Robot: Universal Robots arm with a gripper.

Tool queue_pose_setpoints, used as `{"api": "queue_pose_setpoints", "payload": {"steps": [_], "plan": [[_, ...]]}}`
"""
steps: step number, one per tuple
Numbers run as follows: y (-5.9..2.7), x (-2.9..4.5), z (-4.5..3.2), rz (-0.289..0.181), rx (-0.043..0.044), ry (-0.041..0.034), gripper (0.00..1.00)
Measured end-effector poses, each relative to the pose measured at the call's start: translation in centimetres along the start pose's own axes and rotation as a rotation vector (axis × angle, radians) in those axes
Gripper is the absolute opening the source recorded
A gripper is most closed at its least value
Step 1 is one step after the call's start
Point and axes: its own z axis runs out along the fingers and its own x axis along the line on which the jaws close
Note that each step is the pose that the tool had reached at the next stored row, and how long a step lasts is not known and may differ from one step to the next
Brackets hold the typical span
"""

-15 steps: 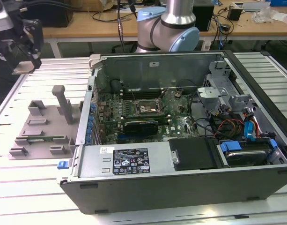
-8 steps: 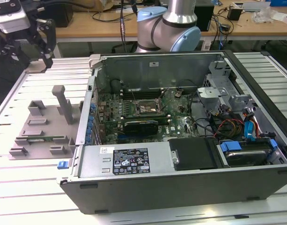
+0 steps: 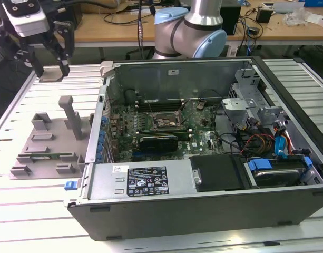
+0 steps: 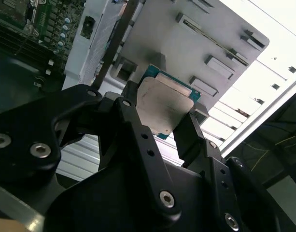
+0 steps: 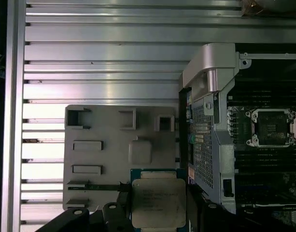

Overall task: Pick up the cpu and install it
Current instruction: 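Pick up the cpu and move it towards the insertion slot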

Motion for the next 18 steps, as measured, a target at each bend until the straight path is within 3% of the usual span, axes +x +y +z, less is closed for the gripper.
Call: {"api": "queue_pose_setpoints", "payload": {"steps": [9,14,18], "plan": [[0.01,-2.39,0.06,0.0,0.0,0.0,0.54],[0.02,-4.72,0.11,0.0,0.0,0.0,0.54],[0.02,-5.88,0.15,0.0,-0.0001,-0.0001,0.54]]}}
